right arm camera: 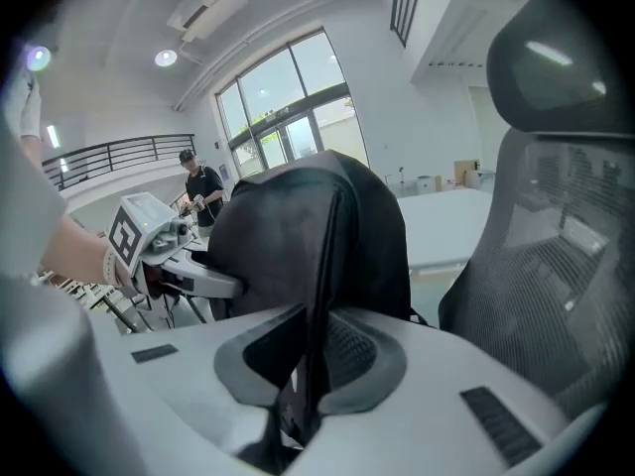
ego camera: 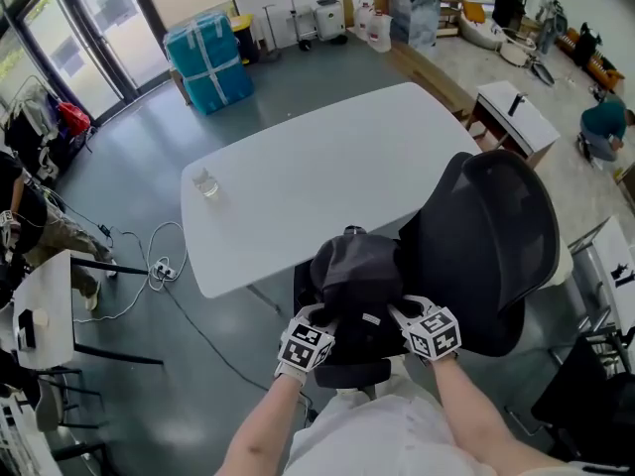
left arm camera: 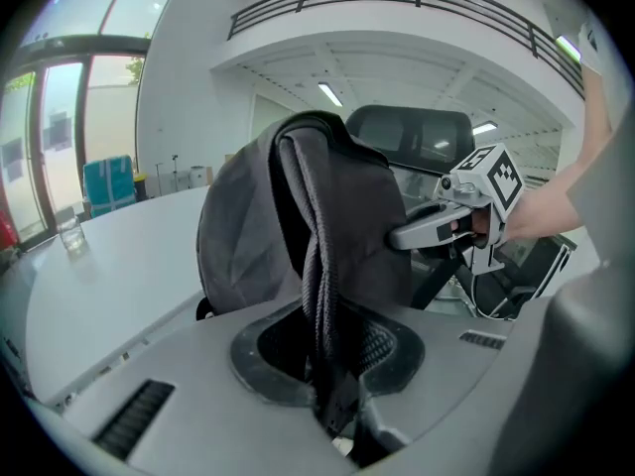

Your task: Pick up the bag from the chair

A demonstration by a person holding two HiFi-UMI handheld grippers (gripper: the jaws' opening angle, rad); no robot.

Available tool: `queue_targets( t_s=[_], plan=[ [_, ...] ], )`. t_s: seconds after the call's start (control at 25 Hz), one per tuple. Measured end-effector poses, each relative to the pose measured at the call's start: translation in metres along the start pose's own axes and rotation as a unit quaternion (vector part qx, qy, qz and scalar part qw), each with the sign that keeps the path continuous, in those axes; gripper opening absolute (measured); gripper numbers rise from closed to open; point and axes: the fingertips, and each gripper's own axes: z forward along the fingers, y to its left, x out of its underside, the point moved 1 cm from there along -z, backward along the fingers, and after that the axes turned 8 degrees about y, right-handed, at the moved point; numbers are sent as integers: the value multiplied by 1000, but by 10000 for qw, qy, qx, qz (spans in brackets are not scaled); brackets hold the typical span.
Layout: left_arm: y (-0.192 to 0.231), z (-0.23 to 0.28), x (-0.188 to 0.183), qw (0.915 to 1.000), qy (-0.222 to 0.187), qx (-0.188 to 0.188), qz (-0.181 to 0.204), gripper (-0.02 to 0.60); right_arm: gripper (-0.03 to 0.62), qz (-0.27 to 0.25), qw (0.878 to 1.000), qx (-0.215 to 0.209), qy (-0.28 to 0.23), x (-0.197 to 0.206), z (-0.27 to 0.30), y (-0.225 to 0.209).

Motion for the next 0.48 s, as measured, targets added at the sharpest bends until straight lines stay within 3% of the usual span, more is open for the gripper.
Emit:
queue_targets(
  t_s=[0.48],
  plan=[
    [-1, -66, -83, 9935, -1060, -269, 328, 61, 44, -561, 9939, 69, -946, -89, -56, 9]
  ],
)
